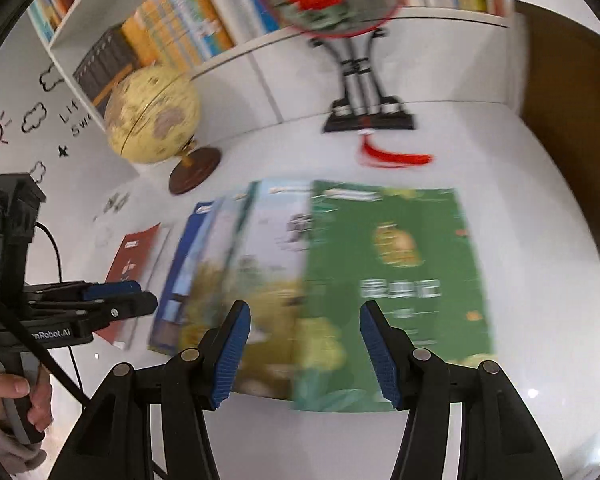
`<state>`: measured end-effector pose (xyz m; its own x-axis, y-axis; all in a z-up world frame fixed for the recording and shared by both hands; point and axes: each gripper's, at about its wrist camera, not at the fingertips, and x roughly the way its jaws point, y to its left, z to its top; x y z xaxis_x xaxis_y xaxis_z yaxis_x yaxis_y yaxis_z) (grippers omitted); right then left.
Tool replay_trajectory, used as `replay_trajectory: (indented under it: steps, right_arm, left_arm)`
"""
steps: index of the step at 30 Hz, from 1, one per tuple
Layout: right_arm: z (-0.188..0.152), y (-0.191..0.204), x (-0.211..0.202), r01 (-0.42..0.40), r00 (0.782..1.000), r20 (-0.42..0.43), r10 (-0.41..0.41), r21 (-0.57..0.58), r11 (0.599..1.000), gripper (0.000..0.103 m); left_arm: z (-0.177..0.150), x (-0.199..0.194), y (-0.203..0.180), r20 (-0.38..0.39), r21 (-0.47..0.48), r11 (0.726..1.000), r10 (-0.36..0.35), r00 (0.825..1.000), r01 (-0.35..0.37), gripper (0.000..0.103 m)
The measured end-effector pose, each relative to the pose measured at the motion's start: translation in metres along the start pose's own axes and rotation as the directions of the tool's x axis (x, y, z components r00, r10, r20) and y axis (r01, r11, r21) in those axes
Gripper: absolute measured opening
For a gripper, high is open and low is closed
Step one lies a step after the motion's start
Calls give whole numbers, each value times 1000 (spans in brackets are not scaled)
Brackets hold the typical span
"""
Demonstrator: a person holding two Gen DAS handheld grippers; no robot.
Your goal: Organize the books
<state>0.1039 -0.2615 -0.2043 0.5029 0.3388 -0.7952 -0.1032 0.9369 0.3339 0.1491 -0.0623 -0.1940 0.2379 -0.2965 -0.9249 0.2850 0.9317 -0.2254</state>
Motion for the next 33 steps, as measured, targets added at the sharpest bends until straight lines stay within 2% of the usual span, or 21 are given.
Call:
replay_trajectory:
  steps: [6, 12, 16, 18, 20, 23, 26, 30, 32, 33]
  right_arm:
    - [-4, -71, -6, 67, 997, -35, -66, 32, 997, 56]
    - [-15, -120, 1, 34, 995, -92, -24, 111, 993, 56]
    - [-19, -134, 4, 17, 994, -113, -3, 128, 992, 56]
    - [-21, -140, 8, 2, 991, -130, 17, 144, 990, 56]
    - [-24, -144, 11, -11, 989, -145, 36, 168, 986, 56]
    - [-28, -149, 14, -30, 986, -153, 61, 195, 980, 56]
    - [-31, -149, 21, -84, 975, -180, 127, 229, 970, 56]
    - [-33, -145, 25, -102, 975, -170, 143, 232, 967, 58]
    - [-33, -145, 26, -114, 974, -165, 156, 241, 964, 59]
    - [-33, -145, 26, -119, 973, -163, 162, 243, 963, 59]
  left_arm:
    - [4, 35, -54, -41, 48, 999, 18, 999, -16, 46]
    - [7, 57, -78, -64, 30, 999, 18, 998, -16, 46]
    - [8, 61, -85, -56, 8, 1000, -2, 998, 2, 47]
    - [7, 61, -89, -53, -3, 1000, -12, 999, 11, 55]
    - [8, 63, -89, -48, -42, 997, -59, 997, 57, 73]
    - [7, 64, -89, -28, -73, 994, -89, 996, 87, 78]
    - [6, 65, -92, -28, -47, 994, -100, 995, 98, 84]
    - [8, 67, -96, -40, -18, 994, -111, 993, 110, 92]
    - [8, 67, -96, -35, -24, 990, -137, 990, 136, 102]
    - [8, 68, -96, -28, -28, 987, -158, 987, 157, 102]
